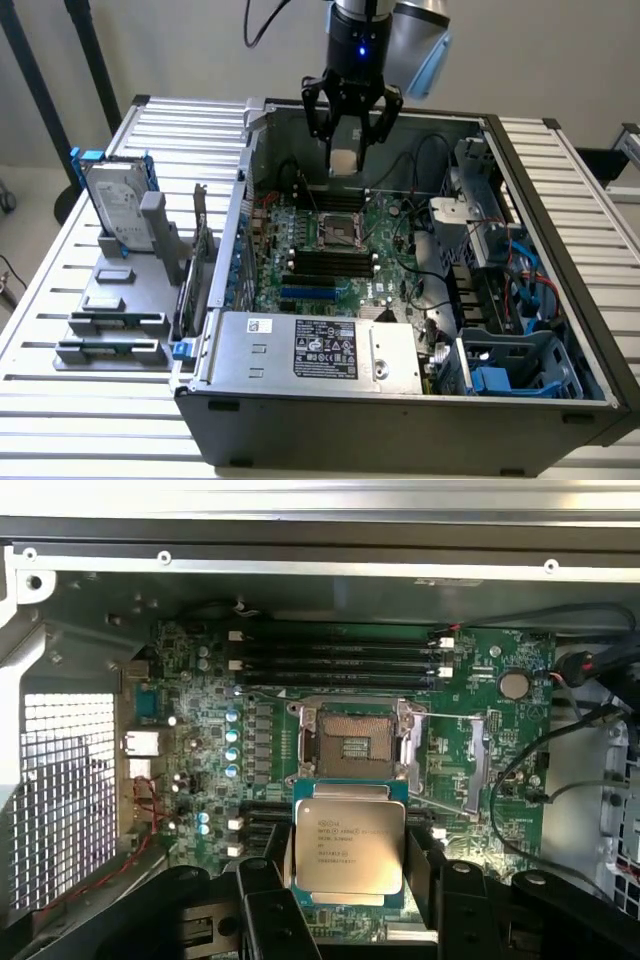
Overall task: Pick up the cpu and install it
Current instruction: 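Pick up the cpu and move it towards the insertion slot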
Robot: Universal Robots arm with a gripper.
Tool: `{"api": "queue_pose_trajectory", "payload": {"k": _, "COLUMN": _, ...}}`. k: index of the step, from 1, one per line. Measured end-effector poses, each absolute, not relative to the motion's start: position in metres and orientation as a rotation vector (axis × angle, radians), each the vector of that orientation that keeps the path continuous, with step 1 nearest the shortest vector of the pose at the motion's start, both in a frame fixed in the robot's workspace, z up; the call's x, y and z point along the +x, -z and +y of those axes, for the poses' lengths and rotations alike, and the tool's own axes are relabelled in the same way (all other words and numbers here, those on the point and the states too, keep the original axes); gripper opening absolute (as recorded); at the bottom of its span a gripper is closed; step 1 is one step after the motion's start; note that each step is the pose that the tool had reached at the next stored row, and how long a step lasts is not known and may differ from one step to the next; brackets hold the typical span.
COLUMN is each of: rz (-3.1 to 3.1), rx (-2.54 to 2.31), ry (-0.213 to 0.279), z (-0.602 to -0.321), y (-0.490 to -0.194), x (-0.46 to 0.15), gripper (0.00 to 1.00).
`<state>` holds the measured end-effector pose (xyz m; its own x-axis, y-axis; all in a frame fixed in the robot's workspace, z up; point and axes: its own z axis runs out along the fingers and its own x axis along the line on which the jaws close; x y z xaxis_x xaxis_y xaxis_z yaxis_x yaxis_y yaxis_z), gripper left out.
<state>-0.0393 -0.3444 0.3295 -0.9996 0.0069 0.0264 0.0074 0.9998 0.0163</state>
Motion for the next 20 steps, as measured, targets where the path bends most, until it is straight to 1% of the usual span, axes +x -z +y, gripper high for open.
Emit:
{"api": "queue_pose_trajectory", "payload": {"k": 7, "rz": -3.115, "rx": -0.042, "ry": 0.026, "z": -0.340, "y": -0.317, "x": -0.035, "gripper": 0.55}}
{"api": "queue_pose_trajectory", "payload": {"k": 13, "rz": -3.115, "rx": -0.043, "ry": 0.026, "z": -0.327, "y": -0.306, "x": -0.033, "gripper": 0.55}}
{"api": "queue_pose_trajectory", "payload": {"k": 20, "rz": -3.114, "rx": -0.043, "ry": 0.026, "z": -0.326, "y": -0.296, "x": -0.033, "gripper": 0.55}}
